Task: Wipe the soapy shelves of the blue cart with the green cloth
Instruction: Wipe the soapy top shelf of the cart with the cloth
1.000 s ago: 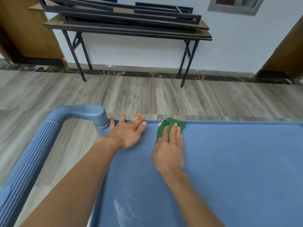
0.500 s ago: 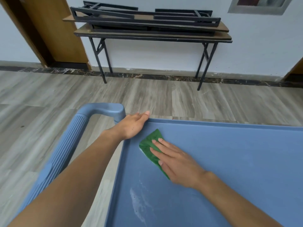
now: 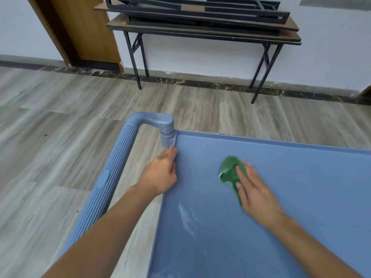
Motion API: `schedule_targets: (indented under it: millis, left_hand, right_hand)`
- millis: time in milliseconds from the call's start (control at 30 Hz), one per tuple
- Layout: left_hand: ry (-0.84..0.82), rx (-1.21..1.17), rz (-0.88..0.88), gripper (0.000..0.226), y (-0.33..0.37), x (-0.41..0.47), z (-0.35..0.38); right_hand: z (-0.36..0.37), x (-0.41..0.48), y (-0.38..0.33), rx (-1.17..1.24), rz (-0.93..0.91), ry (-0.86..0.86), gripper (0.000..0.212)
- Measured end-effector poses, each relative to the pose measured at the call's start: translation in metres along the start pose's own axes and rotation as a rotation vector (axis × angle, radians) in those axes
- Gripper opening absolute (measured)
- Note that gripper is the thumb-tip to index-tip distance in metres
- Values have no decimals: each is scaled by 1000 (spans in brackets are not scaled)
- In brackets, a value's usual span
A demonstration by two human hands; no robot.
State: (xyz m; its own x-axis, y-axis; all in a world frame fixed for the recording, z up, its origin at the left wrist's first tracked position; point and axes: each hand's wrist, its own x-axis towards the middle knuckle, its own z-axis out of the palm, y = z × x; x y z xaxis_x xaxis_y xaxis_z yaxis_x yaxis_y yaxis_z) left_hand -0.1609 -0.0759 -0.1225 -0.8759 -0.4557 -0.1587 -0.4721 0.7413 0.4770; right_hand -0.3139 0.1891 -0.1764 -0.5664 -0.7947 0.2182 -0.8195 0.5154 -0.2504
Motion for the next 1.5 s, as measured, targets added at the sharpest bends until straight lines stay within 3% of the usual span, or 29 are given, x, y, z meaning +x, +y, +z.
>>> schedule_targets:
  millis: [100,200,333,467,667,767,933,1100,1267,1500]
  left_hand:
    - [35,-20,-26,50,0,-14,12]
    - [72,-52,-78,52,2,-13,20]
    - [53,-118,-135,58,-4,-14,28]
    - [7,-171,-143,58,-2,-23,29]
    - [-37,-283,-325,66,12,-87,31]
    - [-96,-344,-334,70,22,-118,28]
    - [-69,-40,-187,67,31,-154,14]
    - [-120,328,-86,77,31,-213,17]
    - [-131,471,-49,74,36,-260,21]
    - [32,677,-15,71,31,-323,37]
  right_hand:
    - [5,43,11,30,239,13,50]
    - [19,77,-2,28,250,0,52]
    - [31,92,-18,10,103,-27,51]
    - [29,84,-33,44,-185,-99,48]
    - [23,43,-63,80,-495,-151,47]
    - [20,14,-82,120,-597,-184,49]
    - [21,-51,-123,191,-695,-187,49]
    - [17,-90,-142,215,-677,-186,49]
    - [13,-126,-158,218,-709,-201,47]
    - [6,-150,-156,309,-916,-324,48]
